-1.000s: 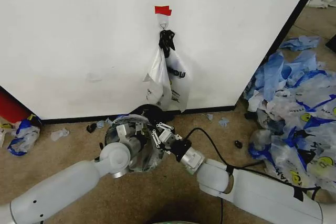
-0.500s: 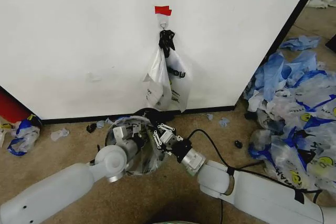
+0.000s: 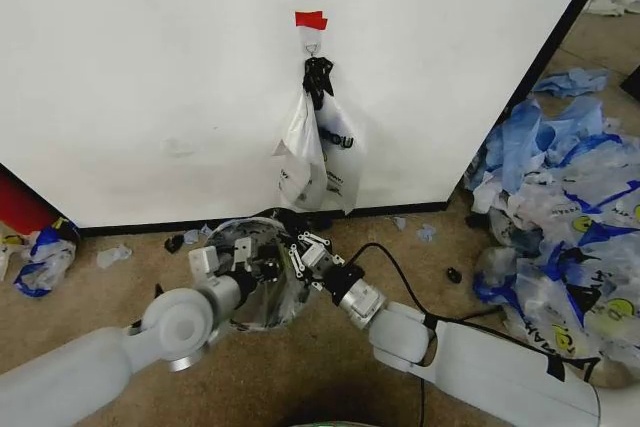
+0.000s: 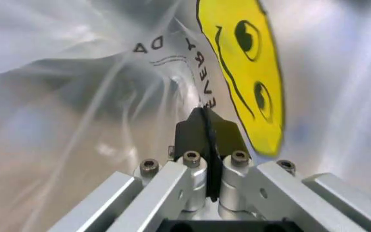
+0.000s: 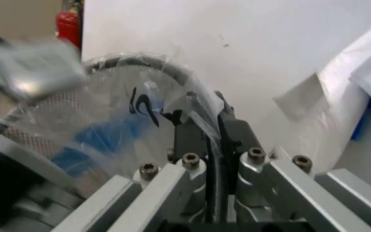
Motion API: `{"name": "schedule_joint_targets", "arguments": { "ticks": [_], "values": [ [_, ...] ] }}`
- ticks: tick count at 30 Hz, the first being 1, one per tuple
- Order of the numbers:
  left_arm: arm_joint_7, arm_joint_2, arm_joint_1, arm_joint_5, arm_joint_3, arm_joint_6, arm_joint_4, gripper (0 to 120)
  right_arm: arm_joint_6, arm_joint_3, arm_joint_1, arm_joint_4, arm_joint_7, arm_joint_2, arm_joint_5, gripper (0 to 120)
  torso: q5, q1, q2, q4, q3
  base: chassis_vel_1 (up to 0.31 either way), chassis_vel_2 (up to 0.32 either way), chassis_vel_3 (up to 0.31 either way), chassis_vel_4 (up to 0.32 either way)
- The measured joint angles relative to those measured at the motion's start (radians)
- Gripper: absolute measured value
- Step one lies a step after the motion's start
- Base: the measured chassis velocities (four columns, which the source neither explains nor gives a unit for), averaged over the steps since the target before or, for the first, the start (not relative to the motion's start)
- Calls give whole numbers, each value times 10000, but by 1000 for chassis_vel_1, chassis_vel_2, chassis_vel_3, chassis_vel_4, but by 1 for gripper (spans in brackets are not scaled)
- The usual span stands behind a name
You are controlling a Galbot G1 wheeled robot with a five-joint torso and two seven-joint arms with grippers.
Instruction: Pick up the garbage bag from the wall and place it over the trash bin.
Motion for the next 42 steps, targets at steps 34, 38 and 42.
{"name": "schedule_joint_targets", "arguments": {
  "ticks": [34, 38, 42],
  "values": [
    [-123, 2269, 782, 1138, -1036, -272, -2707, 0, -39, 2577, -3611, 1322, 2234, 627, 5905, 0, 3, 0, 2, 0, 0, 0, 0, 0, 0],
    [-116, 2223, 795, 1138, -1027, -272, -2655, 0, 34, 2472, -3607, 1155, 2260, 866, 6036, 0, 3, 0, 2, 1, 0, 0, 0, 0, 0],
    [-111, 2150, 818, 1138, -1022, -279, -2617, 0, 50, 2335, -3642, 817, 2265, 1048, 5983, 0, 2, 0, 1, 0, 0, 0, 0, 0, 0]
  ]
}}
